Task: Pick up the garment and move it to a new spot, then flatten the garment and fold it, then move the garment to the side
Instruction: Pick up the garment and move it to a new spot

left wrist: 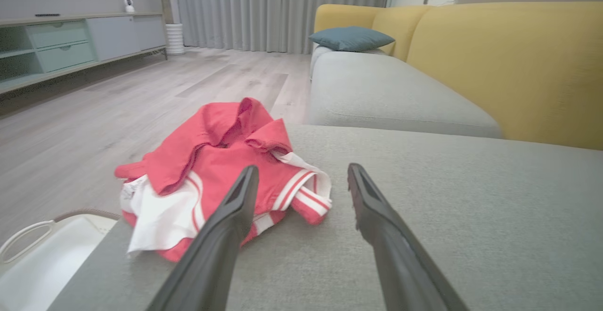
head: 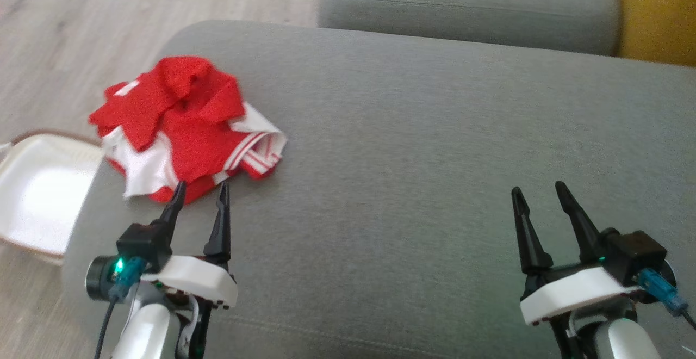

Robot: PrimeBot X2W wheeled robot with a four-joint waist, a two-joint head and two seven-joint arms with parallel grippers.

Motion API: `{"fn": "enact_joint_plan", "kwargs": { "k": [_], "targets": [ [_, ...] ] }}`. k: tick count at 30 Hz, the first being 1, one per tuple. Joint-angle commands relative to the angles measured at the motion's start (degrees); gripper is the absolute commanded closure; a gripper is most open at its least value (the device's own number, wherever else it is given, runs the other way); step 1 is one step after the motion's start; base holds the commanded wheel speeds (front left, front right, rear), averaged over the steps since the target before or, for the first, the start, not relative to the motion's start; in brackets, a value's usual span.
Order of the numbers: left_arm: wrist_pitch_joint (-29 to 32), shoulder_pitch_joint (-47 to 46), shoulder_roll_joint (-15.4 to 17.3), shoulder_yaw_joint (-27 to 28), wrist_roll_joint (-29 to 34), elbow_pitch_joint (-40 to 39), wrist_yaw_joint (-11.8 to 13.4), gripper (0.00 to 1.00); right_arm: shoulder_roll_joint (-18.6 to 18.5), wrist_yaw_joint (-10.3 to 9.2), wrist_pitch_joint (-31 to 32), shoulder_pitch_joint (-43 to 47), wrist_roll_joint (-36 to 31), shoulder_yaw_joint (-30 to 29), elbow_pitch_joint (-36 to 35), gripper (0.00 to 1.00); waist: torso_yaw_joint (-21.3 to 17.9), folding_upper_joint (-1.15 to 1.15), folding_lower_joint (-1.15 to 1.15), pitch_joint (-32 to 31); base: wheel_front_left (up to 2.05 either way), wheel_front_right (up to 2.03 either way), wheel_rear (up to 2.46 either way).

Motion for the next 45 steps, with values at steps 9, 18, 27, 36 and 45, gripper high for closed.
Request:
{"fn": "enact_joint_plan", "kwargs": {
  "k": [9,18,27,36,45],
  "targets": [
    [-0.5,-2.7,1.8,2.7,-0.7,-2.0,0.7,0.0,-0.3,0.44,0.3,-2.6,0.0,2.1,-3.5,0.0,8.8,0.0,0.0,0.4,0.0,0.0,0.0],
    [-0.7,-2.2,2.0,3.1,-1.0,-2.9,1.2,0.0,-0.3,0.44,0.7,-2.4,0.0,2.2,-4.0,0.0,10.1,0.0,0.0,1.0,0.0,0.0,0.0],
    [-0.4,-9.4,2.3,2.9,-2.5,-4.6,-1.6,0.0,-0.3,0.44,3.1,-4.4,-2.1,2.1,-7.0,0.0,8.4,0.0,0.0,8.3,0.0,0.0,0.0],
    [6.0,-28.1,4.5,4.9,-6.1,1.6,-4.9,0.0,-2.5,0.44,5.9,-8.5,-3.8,1.9,-11.2,0.0,5.8,0.0,0.0,19.9,0.0,0.0,0.0],
    [17.6,-45.6,8.3,6.1,-12.8,21.0,-8.2,0.0,-4.9,0.44,6.6,-12.8,-4.3,3.6,-12.1,0.0,2.6,0.0,0.0,26.1,0.0,0.0,0.0]
  ]
}}
